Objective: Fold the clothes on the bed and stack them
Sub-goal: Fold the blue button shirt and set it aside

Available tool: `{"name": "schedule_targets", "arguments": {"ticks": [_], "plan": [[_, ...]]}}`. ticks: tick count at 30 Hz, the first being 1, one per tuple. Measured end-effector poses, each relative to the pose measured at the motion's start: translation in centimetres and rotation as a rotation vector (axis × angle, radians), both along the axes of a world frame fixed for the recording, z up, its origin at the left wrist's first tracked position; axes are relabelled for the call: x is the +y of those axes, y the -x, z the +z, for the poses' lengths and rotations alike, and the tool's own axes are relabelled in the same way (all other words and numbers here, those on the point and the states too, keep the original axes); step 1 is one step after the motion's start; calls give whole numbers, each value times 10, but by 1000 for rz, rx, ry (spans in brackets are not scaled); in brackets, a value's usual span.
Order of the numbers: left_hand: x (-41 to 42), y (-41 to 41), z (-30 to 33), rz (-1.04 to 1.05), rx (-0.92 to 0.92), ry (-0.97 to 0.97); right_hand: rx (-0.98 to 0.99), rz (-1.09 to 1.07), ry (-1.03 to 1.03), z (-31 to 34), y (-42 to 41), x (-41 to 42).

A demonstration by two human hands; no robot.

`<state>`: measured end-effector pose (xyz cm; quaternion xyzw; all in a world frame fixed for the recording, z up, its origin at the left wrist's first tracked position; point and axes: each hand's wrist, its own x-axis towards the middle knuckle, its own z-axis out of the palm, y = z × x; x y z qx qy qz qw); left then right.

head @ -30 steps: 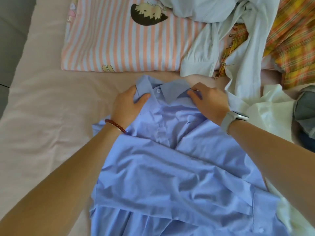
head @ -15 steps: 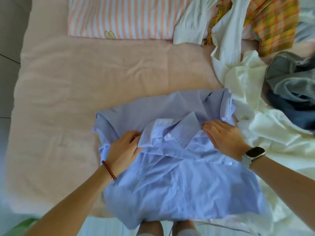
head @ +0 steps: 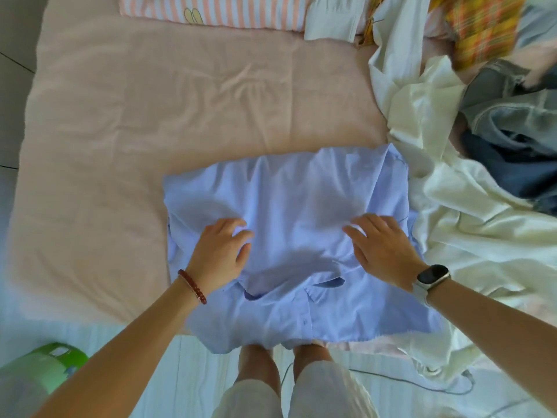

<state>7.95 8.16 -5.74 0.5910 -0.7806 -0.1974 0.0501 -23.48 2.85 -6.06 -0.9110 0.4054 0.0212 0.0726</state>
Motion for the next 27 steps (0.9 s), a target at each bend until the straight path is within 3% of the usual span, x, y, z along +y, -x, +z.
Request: {"name": "schedule_targets", "arguments": {"ticks": [4, 7, 10, 13, 16, 19, 23, 25, 27], "plan": [[-28, -14, -23, 187, -255, -86, 212, -160, -88, -8, -4, -28], [-36, -33, -35, 468, -167, -263, 399, -314, -338, -23, 24, -42], [-38, -49, -32, 661, -122, -288, 359, -599, -388, -14, 36, -56], [-54, -55, -21, 639, -190, -190, 215, -634, -113, 0, 20, -72], [-78, -58, -21, 525, -251, -187, 72, -449, 101, -1, 1, -98], [-99, -62, -27, 451, -242, -246, 101, -294, 71, -11, -18, -121], [-106, -71, -33, 348, -293, -348, 354, -141, -156, -34, -13, -136], [-103, -80, -31, 389, -292, -333, 498, -227, -255, -36, 3, -142], [-101, -86, -26, 499, -267, -350, 449, -390, -265, -31, 11, -147]]}}
